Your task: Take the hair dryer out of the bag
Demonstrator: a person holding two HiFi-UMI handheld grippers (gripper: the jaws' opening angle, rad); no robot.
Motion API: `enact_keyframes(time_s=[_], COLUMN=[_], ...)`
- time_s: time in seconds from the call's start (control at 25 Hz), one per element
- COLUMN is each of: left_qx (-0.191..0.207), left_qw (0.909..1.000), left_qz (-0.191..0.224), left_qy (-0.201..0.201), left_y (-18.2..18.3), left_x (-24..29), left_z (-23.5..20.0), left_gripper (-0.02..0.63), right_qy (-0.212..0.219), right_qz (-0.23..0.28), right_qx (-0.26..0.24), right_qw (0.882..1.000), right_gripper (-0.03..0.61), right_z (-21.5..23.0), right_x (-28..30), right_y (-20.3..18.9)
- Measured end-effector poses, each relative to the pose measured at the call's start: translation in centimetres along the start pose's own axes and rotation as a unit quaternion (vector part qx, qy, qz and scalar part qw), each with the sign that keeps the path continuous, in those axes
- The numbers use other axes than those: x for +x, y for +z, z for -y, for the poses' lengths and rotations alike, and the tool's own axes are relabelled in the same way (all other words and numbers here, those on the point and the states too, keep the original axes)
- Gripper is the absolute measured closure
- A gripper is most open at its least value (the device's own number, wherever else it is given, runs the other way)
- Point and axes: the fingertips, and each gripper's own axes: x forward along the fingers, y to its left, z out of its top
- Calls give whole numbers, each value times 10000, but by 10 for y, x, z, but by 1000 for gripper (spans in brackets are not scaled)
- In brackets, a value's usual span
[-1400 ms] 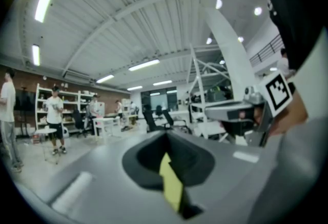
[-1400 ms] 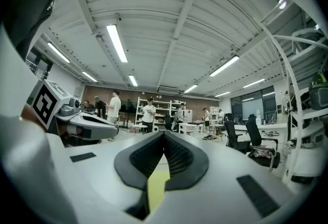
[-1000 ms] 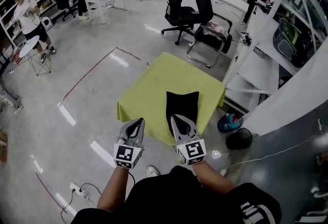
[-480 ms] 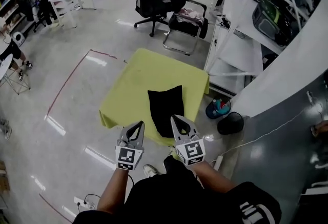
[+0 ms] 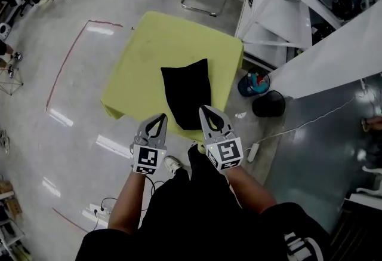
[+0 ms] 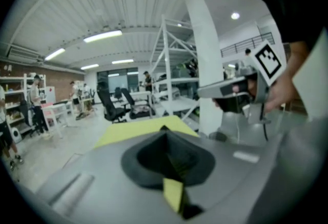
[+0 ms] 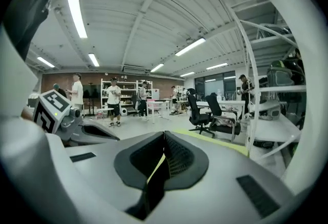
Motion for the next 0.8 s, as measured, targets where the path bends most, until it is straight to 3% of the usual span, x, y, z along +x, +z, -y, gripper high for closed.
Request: enact_keyframes(time_s=[0.16, 0.4, 0.8], left_qx=[74, -129, 1192], left_qw=[9977, 9909, 9768], left_qz=[-580, -1036, -1413], left_qy=[-335, -852, -1079], left_y=[-45, -98, -153], left_x=[7, 30, 43], left_z=[30, 71, 110], left_gripper=[607, 607, 606], right_qy=[-223, -336, -298], right_qz=[-332, -701, -1330], right_qx=[520, 858, 1300], right_qw=[9978, 9933, 9821], right_gripper=[572, 572, 572], right_z=[7, 19, 13], right_x=[-8, -10, -17], right_y=[-34, -79, -150])
